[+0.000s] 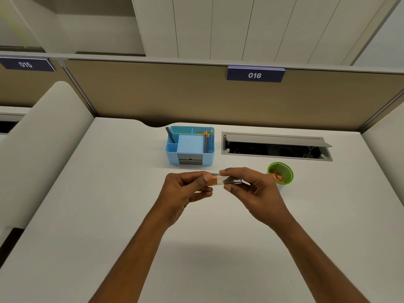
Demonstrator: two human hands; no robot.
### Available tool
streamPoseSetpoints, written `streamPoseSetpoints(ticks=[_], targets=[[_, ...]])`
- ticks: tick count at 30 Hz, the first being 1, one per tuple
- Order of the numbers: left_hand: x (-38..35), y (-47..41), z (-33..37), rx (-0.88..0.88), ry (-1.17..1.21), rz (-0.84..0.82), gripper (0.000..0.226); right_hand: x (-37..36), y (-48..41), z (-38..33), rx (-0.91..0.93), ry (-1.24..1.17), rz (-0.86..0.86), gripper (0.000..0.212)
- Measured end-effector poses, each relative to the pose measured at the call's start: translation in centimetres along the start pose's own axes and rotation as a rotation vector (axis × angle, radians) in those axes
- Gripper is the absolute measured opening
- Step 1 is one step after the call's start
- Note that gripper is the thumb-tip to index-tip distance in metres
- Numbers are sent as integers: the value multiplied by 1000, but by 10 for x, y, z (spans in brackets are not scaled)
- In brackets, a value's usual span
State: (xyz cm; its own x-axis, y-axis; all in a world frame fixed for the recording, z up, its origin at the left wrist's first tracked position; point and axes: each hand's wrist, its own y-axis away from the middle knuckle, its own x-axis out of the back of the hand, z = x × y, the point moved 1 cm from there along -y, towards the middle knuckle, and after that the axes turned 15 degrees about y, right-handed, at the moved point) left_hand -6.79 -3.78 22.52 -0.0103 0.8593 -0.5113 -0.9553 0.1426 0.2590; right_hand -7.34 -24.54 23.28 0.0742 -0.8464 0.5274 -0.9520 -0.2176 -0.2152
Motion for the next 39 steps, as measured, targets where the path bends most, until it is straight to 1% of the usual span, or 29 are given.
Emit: streamPoseSetpoints(ticks=[4, 7, 10, 15, 17, 23, 27, 30, 33, 36, 39], targets=[[2, -1, 2, 84, -29, -23, 38, 3, 0, 2, 20, 18, -17, 35], [2, -1, 3, 116, -42, -38, 40, 4, 0, 4, 8, 28, -31, 35], [3, 0, 3, 93, -41, -53, 38, 2, 2, 9, -44, -8, -58, 34], [2, 2, 3, 33, -57, -97, 37, 0, 4, 8, -152, -191, -101, 36], [1, 2, 4, 5, -76, -123, 34, -2, 5, 6, -171, -245, -122, 33], [-2, 2, 2, -36, -96, -162, 31, -2, 5, 4, -207, -274, -115, 30], [-4, 0, 1, -32, -76, -149, 28, -3, 4, 3, -226, -302, -128, 28], [-4, -2, -1, -40, -63, -128, 31, -3, 1, 4, -237, -297, -130, 22], [-1, -6, -2, -51, -65, -118, 33, -5, -3, 7, -242, -289, -147, 22], [5, -13, -1, -82, -78, -95, 29, -9, -10, 8, -210, -230, -159, 28], [13, -25, 1, -117, -53, -53, 28, -8, -23, 14, -170, -50, -95, 41]])
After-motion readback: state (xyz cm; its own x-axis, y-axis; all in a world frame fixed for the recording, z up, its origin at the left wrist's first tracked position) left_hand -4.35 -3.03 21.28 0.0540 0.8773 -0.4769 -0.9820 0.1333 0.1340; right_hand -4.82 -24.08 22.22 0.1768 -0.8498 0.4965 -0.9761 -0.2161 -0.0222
